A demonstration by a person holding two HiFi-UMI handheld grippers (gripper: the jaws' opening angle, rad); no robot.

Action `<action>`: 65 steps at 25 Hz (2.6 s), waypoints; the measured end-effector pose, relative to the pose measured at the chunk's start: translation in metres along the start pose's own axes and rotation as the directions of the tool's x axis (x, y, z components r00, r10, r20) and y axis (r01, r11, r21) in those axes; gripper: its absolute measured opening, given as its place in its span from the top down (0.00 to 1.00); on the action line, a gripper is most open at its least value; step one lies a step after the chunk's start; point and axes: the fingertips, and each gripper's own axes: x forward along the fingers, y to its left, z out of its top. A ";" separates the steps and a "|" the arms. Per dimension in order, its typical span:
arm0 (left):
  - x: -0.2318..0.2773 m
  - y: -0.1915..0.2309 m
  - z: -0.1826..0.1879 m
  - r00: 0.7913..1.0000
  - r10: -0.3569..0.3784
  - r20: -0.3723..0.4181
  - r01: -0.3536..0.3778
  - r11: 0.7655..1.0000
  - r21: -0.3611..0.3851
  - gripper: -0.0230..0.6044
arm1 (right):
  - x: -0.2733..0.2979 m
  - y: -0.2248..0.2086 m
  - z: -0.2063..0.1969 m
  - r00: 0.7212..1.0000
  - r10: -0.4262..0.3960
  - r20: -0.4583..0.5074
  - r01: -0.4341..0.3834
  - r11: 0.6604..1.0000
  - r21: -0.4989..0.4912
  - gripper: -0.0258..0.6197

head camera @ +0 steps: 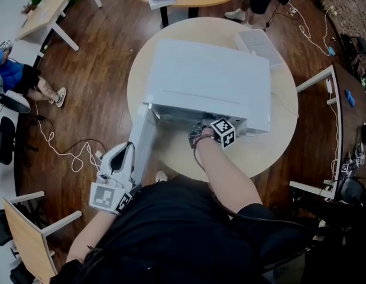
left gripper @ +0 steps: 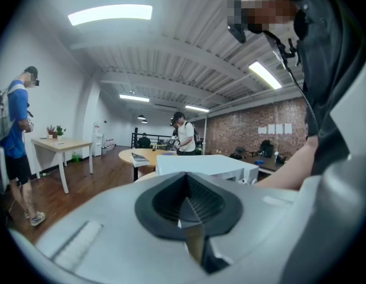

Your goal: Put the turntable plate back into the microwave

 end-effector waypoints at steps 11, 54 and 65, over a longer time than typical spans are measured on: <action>-0.005 0.008 0.002 0.999 -0.020 0.034 0.021 0.999 -0.026 0.95 | -0.013 -0.026 -0.028 0.977 -0.167 -0.131 0.151 0.981 -0.124 0.64; 0.083 -0.089 -0.026 0.931 -0.364 -0.002 0.363 0.928 -0.080 0.95 | -0.181 -0.020 0.016 0.964 0.115 -0.241 -0.229 0.822 -0.522 0.96; 0.085 -0.092 -0.028 0.926 -0.374 -0.056 0.369 0.926 -0.078 0.95 | -0.205 -0.064 0.024 0.987 0.081 -0.139 -0.130 0.912 -0.390 0.96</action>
